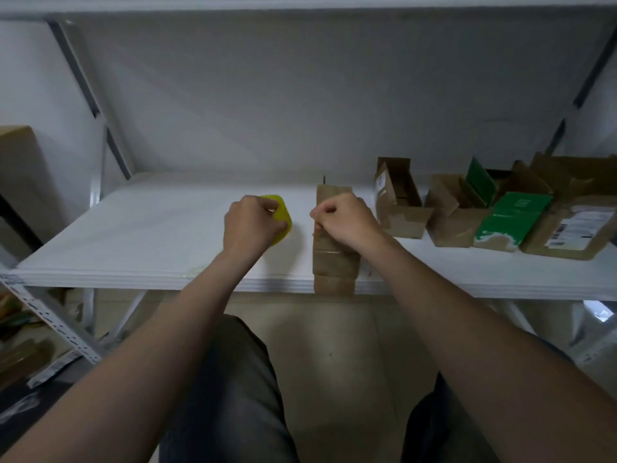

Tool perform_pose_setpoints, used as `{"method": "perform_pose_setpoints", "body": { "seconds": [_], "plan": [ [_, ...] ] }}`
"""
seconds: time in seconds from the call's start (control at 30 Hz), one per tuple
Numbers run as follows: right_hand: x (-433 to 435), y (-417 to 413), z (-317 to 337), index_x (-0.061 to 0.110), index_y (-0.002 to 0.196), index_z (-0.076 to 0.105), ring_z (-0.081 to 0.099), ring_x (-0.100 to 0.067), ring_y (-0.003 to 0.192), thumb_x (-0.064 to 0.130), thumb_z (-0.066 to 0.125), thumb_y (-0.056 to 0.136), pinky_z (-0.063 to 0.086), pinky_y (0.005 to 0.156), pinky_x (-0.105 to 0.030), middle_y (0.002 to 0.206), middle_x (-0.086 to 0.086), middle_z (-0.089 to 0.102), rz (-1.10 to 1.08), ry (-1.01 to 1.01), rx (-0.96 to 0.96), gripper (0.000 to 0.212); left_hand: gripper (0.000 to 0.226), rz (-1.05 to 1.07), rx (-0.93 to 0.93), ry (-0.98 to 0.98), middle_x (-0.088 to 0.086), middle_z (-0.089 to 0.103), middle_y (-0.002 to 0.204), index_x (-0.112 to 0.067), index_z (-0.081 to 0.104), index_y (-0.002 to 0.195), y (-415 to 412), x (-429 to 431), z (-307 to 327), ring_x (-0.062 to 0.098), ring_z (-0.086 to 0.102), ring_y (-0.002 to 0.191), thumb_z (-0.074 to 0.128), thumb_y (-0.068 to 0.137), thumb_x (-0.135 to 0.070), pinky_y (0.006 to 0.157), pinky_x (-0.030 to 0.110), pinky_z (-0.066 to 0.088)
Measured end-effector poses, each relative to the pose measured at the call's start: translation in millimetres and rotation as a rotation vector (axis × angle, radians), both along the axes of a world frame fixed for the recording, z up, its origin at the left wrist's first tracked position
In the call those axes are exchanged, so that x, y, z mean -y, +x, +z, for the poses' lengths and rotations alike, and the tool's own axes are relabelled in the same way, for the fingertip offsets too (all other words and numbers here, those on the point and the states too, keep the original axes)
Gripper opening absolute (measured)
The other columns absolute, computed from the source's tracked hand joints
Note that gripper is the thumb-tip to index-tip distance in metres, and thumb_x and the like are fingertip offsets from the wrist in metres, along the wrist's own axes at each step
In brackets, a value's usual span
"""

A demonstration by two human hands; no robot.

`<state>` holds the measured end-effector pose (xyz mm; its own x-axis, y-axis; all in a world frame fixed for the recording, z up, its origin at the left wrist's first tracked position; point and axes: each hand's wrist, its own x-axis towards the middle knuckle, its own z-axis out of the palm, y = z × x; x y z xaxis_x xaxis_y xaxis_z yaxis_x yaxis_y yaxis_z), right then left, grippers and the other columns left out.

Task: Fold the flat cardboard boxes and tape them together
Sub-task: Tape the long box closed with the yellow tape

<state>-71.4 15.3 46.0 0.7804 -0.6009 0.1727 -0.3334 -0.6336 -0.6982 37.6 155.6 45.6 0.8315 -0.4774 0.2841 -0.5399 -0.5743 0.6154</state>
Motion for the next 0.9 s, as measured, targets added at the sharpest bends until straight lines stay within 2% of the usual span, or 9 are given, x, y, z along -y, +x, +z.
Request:
{"method": "perform_pose_setpoints", "body": {
  "seconds": [0.1, 0.17, 0.27, 0.4, 0.47, 0.57, 0.7, 0.8, 0.9],
  "plan": [
    [17.6, 18.0, -17.4, 0.021, 0.086, 0.078, 0.068, -0.014, 0.081, 0.023, 0.061, 0.095, 0.06, 0.079, -0.041, 0.092, 0.01, 0.074, -0.109, -0.184, -0.121, 0.019, 0.001, 0.067, 0.19, 0.147, 0.005, 0.041, 0.063, -0.01, 0.059, 0.066, 45.5, -7.1, -23.6, 0.03, 0.036, 0.065, 0.06, 0.066, -0.01, 0.057, 0.036, 0.044],
    [23.5, 24.0, -24.9, 0.023, 0.088, 0.076, 0.066, -0.022, 0.092, 0.03, 0.065, 0.093, 0.058, 0.084, -0.044, 0.103, 0.001, 0.07, -0.184, -0.247, -0.204, 0.013, 0.004, 0.075, 0.216, 0.27, 0.004, 0.048, 0.059, -0.009, 0.057, 0.063, 69.5, -10.8, -42.1, 0.035, 0.049, 0.064, 0.06, 0.062, -0.007, 0.055, 0.035, 0.043],
    [23.3, 31.5, -32.5, 0.02, 0.114, 0.067, 0.049, -0.038, 0.124, 0.055, 0.067, 0.089, 0.045, 0.099, -0.048, 0.143, -0.011, 0.043, -0.238, -0.328, -0.48, 0.043, 0.022, 0.053, 0.183, 0.332, 0.011, 0.069, 0.081, -0.016, 0.066, 0.076, 88.4, -8.4, -73.9, 0.037, 0.066, 0.084, 0.062, 0.063, 0.001, 0.067, 0.035, 0.049],
    [19.2, 38.5, -35.3, 0.017, 0.14, 0.046, 0.034, -0.044, 0.138, 0.069, 0.066, 0.083, 0.041, 0.103, -0.051, 0.16, -0.013, 0.021, -0.218, -0.311, -0.524, 0.08, 0.036, 0.073, 0.164, 0.275, 0.019, 0.069, 0.102, -0.013, 0.067, 0.109, 94.4, -7.2, -100.2, 0.041, 0.065, 0.098, 0.059, 0.078, 0.003, 0.083, 0.043, 0.052],
    [23.9, 41.7, -37.0, 0.016, 0.141, 0.046, 0.035, -0.044, 0.138, 0.068, 0.065, 0.084, 0.041, 0.104, -0.052, 0.16, -0.012, 0.023, -0.218, -0.301, -0.518, 0.079, 0.034, 0.102, 0.15, 0.28, 0.018, 0.069, 0.104, -0.013, 0.066, 0.113, 100.9, -6.4, -107.2, 0.04, 0.064, 0.101, 0.057, 0.083, 0.002, 0.085, 0.042, 0.05],
    [35.7, 42.7, -39.9, 0.019, 0.122, 0.058, 0.049, -0.039, 0.125, 0.058, 0.066, 0.087, 0.046, 0.099, -0.049, 0.146, -0.01, 0.04, -0.216, -0.26, -0.478, 0.053, 0.033, 0.104, 0.122, 0.423, 0.02, 0.068, 0.113, -0.006, 0.062, 0.117, 102.7, 1.5, -101.9, 0.041, 0.064, 0.107, 0.053, 0.087, 0.0, 0.09, 0.041, 0.049],
    [42.6, 27.5, -37.5, 0.02, 0.109, 0.066, 0.057, -0.03, 0.113, 0.045, 0.076, 0.085, 0.052, 0.095, -0.048, 0.132, -0.003, 0.052, -0.152, -0.187, -0.359, 0.036, 0.033, 0.193, 0.124, 0.6, 0.019, 0.048, 0.129, -0.011, 0.064, 0.119, 79.2, 22.0, -78.2, 0.045, 0.047, 0.121, 0.055, 0.087, -0.009, 0.101, 0.048, 0.039],
    [45.2, 6.8, -35.9, 0.02, 0.112, 0.071, 0.059, -0.022, 0.109, 0.039, 0.081, 0.082, 0.053, 0.096, -0.046, 0.12, 0.001, 0.06, -0.062, -0.107, -0.239, 0.037, 0.024, -0.046, 0.166, 0.367, 0.009, 0.056, 0.125, -0.026, 0.068, 0.116, 58.0, 44.9, -63.6, 0.039, 0.052, 0.119, 0.058, 0.094, -0.025, 0.098, 0.046, 0.045],
    [46.7, -14.5, -41.1, 0.018, 0.124, 0.07, 0.058, -0.021, 0.11, 0.039, 0.079, 0.084, 0.051, 0.097, -0.042, 0.123, -0.002, 0.062, 0.044, -0.085, -0.233, 0.045, 0.04, -0.403, -0.198, 0.116, 0.001, 0.062, 0.118, -0.021, 0.064, 0.126, 27.3, 64.7, -57.3, 0.022, 0.062, 0.104, 0.068, 0.093, -0.043, 0.089, 0.037, 0.051]
  ]
}}
